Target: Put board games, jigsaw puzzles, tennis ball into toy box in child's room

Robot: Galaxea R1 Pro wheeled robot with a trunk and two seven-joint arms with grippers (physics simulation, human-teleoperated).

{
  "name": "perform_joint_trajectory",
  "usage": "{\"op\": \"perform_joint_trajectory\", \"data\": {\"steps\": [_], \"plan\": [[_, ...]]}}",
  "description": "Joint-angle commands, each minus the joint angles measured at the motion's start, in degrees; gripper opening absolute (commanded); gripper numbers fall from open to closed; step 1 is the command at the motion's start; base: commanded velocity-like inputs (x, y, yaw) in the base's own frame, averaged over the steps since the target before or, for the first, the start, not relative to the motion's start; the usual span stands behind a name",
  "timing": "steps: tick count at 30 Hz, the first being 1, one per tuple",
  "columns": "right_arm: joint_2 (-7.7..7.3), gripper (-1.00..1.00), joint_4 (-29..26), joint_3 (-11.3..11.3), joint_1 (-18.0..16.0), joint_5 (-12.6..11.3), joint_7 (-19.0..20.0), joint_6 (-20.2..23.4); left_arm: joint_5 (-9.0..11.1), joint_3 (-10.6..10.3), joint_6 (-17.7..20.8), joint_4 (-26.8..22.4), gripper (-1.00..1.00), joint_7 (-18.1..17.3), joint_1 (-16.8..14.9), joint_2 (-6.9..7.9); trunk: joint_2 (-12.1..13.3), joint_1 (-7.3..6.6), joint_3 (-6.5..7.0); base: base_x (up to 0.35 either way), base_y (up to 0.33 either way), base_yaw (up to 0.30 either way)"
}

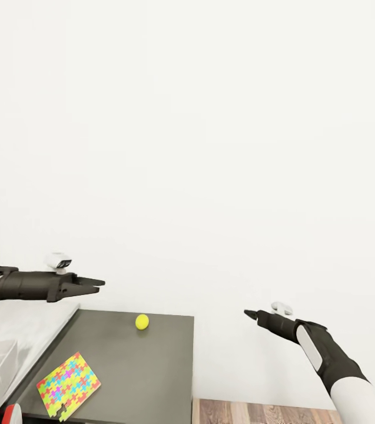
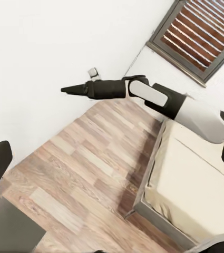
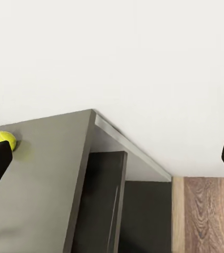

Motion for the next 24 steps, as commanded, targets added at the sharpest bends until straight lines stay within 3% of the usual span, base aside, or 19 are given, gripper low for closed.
{"op": "perform_joint_trajectory", "data": {"steps": [1,9,10,11,19,24], "plan": [[0.03,1.00,-0.2,-0.2,0.0,-0.2,0.1,0.4,0.2,-0.1,0.6,0.5,1.00,0.5,-0.1,0.02,-0.1,0.02,-0.10,0.000,0.000,0.000],[0.05,1.00,-0.8,-0.1,-0.1,0.1,0.2,0.4,0.2,0.0,0.6,7.8,1.00,11.3,-0.6,-0.84,-0.1,0.02,-0.81,0.000,0.000,0.000],[0.06,1.00,-0.7,-0.1,-0.1,0.2,0.2,0.4,0.2,0.0,0.5,8.4,1.00,13.8,-0.7,-1.29,-0.1,0.02,-0.90,0.000,0.000,0.000],[0.07,1.00,-0.7,0.0,-0.1,0.4,0.2,0.4,0.2,0.0,0.6,9.1,1.00,19.8,-0.7,-2.27,-0.1,0.02,-1.00,0.000,0.000,-0.034],[0.49,1.00,-0.7,0.3,-0.1,0.6,0.2,0.3,0.2,0.1,0.6,9.4,1.00,28.0,-0.7,-4.20,-0.1,0.02,-1.75,0.000,0.000,-0.055],[0.61,1.00,-0.7,0.4,-0.1,0.7,0.2,0.2,0.1,0.0,0.6,9.5,1.00,37.2,-0.8,-7.46,-0.1,0.02,-2.22,0.000,0.000,-0.019]]}}
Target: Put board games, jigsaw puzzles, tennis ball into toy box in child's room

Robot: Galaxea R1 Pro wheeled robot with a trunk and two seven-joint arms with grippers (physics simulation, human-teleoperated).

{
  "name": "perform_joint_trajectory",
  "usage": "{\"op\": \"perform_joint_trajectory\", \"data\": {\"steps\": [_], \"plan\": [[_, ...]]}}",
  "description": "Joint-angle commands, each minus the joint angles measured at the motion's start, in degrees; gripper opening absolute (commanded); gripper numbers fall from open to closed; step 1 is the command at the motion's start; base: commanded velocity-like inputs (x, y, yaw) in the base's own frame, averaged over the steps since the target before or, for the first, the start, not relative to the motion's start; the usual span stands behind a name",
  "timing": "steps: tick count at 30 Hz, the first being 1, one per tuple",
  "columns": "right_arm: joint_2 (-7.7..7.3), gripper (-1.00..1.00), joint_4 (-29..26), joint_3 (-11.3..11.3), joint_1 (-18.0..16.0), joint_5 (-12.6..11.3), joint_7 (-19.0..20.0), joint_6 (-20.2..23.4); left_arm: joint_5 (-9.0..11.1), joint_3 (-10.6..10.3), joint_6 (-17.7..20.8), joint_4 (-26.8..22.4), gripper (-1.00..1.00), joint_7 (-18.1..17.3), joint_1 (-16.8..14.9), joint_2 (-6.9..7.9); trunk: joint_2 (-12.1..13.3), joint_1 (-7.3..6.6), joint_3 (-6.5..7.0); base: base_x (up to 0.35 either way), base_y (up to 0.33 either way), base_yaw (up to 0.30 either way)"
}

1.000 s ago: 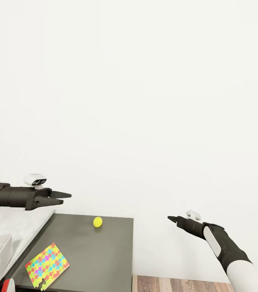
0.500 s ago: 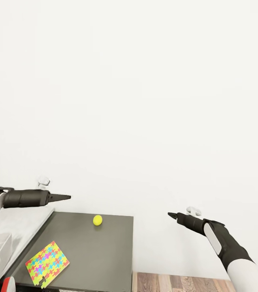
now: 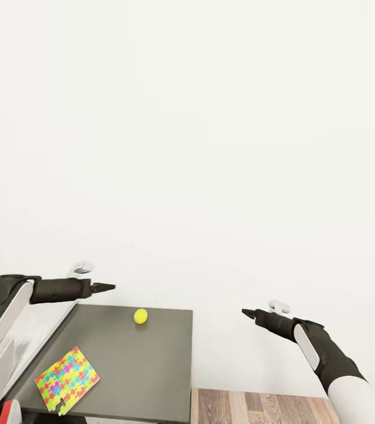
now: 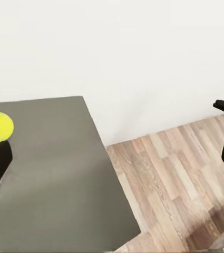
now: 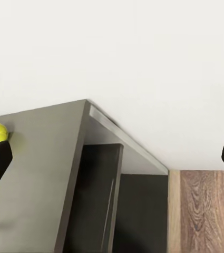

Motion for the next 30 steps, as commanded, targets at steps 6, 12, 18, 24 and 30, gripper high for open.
{"op": "perform_joint_trajectory", "data": {"steps": [6,12,18,24,30], "plan": [[0.08,1.00,0.0,-0.1,0.0,-0.3,0.1,0.4,0.0,-0.1,0.3,0.0,1.00,10.7,0.0,-3.39,-0.1,0.02,-0.59,0.000,0.000,-0.004],[0.18,1.00,0.0,0.0,0.0,-0.3,0.1,0.3,0.0,0.0,0.4,0.0,1.00,21.3,0.0,-5.84,-0.1,0.02,-1.14,0.000,0.000,0.000],[0.25,1.00,0.0,0.0,0.0,-0.3,0.1,0.3,0.1,0.0,0.4,0.2,1.00,27.9,0.0,-6.69,-0.1,0.02,-1.43,0.000,0.000,0.000],[0.50,1.00,0.0,0.1,0.0,-0.3,0.0,0.3,0.0,-0.1,0.3,3.2,1.00,36.6,-0.1,-8.58,-0.1,0.02,-1.48,0.000,0.000,0.000],[0.65,1.00,0.0,0.1,0.0,-0.3,-0.2,0.3,-0.2,-0.1,0.3,7.1,1.00,46.8,-0.3,-10.98,-0.1,0.02,-1.49,0.000,0.000,0.000]]}}
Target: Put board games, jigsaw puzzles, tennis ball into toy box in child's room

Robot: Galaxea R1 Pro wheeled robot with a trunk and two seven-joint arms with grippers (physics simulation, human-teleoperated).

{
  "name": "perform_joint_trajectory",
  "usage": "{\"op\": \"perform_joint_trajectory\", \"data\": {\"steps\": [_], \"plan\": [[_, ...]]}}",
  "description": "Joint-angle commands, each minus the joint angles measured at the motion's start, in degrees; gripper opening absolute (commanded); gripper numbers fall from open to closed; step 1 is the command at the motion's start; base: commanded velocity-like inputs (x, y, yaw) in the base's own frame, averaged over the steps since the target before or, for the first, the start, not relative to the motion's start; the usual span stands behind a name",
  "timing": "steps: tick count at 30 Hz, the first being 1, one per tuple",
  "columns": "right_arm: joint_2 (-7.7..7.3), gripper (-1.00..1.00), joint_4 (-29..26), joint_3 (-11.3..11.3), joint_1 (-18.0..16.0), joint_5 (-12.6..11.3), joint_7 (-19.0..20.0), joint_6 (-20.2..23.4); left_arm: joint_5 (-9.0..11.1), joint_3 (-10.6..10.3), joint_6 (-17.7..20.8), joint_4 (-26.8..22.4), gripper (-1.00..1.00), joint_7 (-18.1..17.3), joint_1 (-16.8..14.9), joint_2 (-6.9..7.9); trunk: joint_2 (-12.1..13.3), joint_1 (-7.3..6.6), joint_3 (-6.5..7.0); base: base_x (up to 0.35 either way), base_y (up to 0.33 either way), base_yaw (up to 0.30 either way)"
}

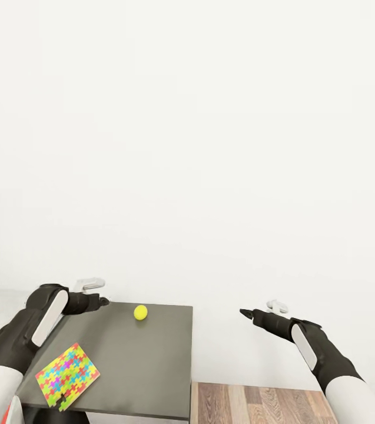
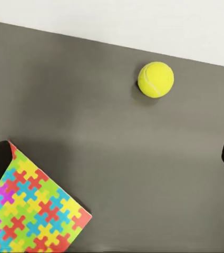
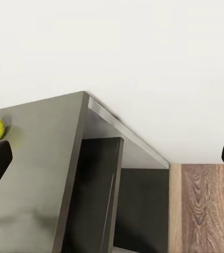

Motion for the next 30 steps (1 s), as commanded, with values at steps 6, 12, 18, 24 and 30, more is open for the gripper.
{"op": "perform_joint_trajectory", "data": {"steps": [6,12,18,24,30], "plan": [[0.02,1.00,0.0,-0.2,0.0,-0.3,0.1,0.5,0.4,-0.2,0.1,1.7,1.00,4.4,-0.1,-0.62,0.0,0.02,-0.03,0.000,0.000,0.000],[0.07,1.00,0.0,-0.2,0.0,-0.3,-0.1,0.6,-1.7,-0.4,-0.1,5.2,1.00,8.0,-0.1,-0.86,0.0,0.02,-0.03,0.000,0.000,0.000],[0.14,1.00,0.0,-0.3,0.0,-0.3,-0.3,0.9,-5.1,-0.5,-0.4,8.4,1.00,9.7,-0.3,-0.69,0.0,0.02,-0.03,0.000,0.000,0.000],[0.17,1.00,0.0,1.5,0.0,-0.2,-1.7,1.0,-6.2,-0.5,-3.8,15.3,1.00,10.0,-2.4,-0.62,0.0,0.02,-0.03,0.000,0.000,0.000],[0.47,1.00,0.0,3.7,0.0,-0.3,-4.1,1.0,-6.7,-0.6,-9.5,19.6,1.00,9.7,-3.6,-0.94,0.0,0.02,-0.03,0.000,0.000,0.000]]}}
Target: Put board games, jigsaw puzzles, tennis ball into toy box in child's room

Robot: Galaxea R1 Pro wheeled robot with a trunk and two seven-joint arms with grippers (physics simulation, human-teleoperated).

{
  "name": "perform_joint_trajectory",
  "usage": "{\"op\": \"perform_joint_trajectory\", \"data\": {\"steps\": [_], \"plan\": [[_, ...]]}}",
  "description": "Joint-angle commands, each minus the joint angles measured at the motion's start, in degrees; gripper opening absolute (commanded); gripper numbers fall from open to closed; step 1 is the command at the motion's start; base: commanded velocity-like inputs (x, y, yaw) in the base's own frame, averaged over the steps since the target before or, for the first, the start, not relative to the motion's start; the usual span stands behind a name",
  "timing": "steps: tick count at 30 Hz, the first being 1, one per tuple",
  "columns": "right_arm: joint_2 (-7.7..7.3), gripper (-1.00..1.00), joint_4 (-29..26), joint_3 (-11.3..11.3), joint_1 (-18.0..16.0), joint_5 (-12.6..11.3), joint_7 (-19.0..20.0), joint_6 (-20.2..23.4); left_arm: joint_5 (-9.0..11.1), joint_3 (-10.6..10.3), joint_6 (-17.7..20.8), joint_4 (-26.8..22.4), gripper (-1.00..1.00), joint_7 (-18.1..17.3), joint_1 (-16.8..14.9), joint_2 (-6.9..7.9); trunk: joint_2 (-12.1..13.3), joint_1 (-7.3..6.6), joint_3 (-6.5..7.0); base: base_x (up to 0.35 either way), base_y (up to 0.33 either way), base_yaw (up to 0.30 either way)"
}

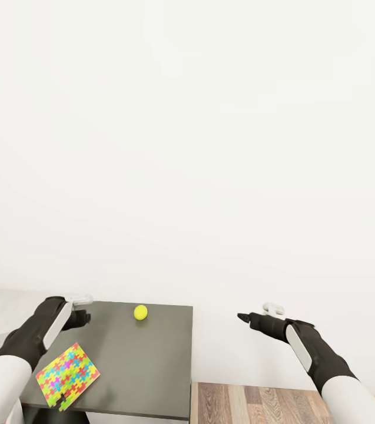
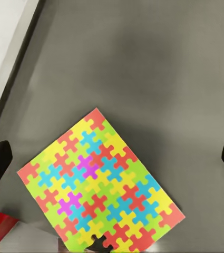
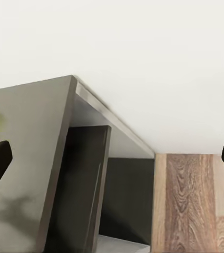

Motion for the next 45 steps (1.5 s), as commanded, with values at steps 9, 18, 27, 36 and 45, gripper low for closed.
{"op": "perform_joint_trajectory", "data": {"steps": [9,18,27,36,45], "plan": [[1.93,1.00,0.2,0.3,0.0,-0.1,-0.4,0.1,-1.1,-0.4,-9.7,7.5,1.00,0.3,-1.4,0.44,0.0,0.02,-0.03,0.000,0.000,0.000],[2.10,1.00,0.2,0.3,0.0,-0.1,-0.5,0.1,-4.4,-0.5,-18.5,16.1,1.00,0.2,-2.7,0.03,0.0,0.02,-0.03,0.000,0.000,0.000],[2.15,1.00,0.2,0.3,0.0,-0.1,-0.5,0.0,-7.8,-0.6,-20.9,18.4,1.00,-3.0,-2.7,0.54,0.0,0.02,-0.03,0.000,0.000,0.000],[2.17,1.00,0.3,0.3,0.0,-0.1,-0.5,-0.2,-8.1,-0.7,-23.1,22.3,1.00,-5.3,-2.7,1.45,0.0,0.02,-0.03,0.000,0.000,0.000],[2.09,1.00,0.2,0.3,0.0,-0.3,0.0,-0.2,-8.2,-0.6,-31.1,29.9,1.00,-5.0,-2.7,1.41,0.0,0.02,-0.03,0.000,0.000,0.000]]}}
